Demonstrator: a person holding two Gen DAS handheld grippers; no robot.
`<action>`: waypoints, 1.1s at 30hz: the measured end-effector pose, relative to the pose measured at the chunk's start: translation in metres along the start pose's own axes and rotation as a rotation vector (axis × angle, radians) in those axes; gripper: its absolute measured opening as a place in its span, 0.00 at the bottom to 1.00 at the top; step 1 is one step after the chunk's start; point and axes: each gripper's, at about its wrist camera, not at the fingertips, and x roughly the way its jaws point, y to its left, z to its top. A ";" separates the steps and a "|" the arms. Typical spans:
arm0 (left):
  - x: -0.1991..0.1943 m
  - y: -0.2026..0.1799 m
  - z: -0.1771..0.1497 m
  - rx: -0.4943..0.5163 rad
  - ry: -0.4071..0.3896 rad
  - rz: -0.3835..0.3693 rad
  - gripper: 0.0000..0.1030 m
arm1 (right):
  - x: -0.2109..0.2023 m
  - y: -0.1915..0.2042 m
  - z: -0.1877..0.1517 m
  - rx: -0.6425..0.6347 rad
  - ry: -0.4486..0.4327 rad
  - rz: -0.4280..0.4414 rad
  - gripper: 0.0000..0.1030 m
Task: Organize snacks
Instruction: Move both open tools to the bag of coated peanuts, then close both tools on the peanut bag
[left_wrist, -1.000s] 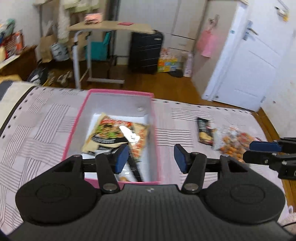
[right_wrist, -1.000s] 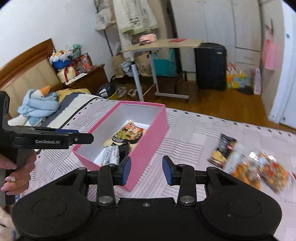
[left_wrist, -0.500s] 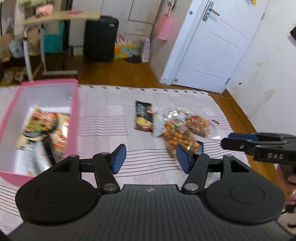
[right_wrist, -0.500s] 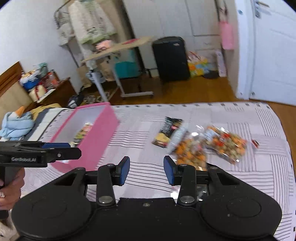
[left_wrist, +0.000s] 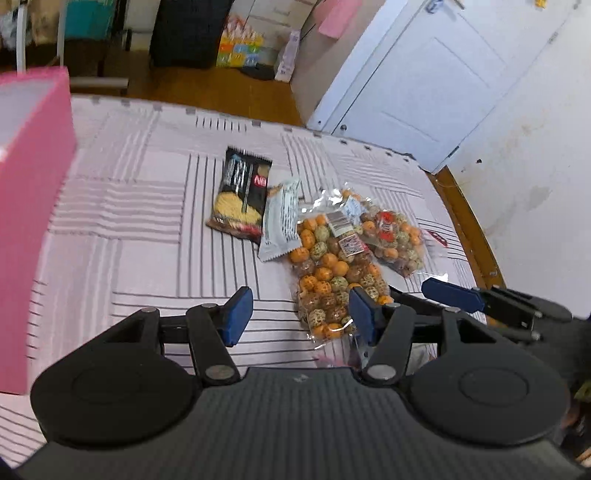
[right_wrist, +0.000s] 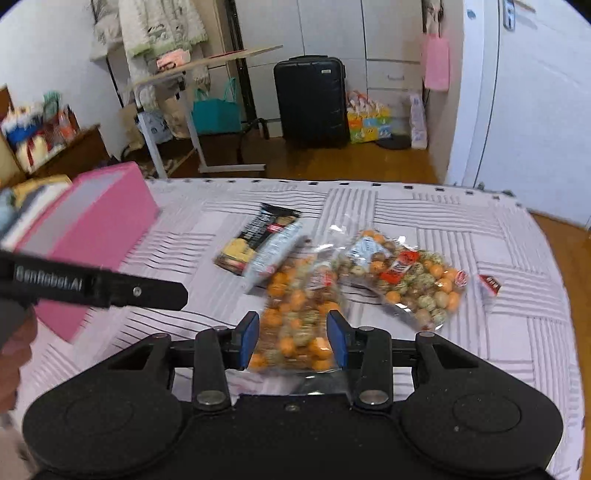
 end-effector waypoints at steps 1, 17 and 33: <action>0.009 0.003 -0.001 -0.017 -0.001 -0.008 0.54 | 0.006 -0.002 0.000 0.001 0.012 0.008 0.47; 0.078 0.024 -0.015 -0.160 0.017 -0.097 0.53 | 0.052 -0.018 -0.009 0.024 0.049 0.034 0.73; 0.096 0.027 -0.016 -0.213 0.092 -0.221 0.56 | 0.062 0.023 -0.028 -0.186 0.096 0.018 1.00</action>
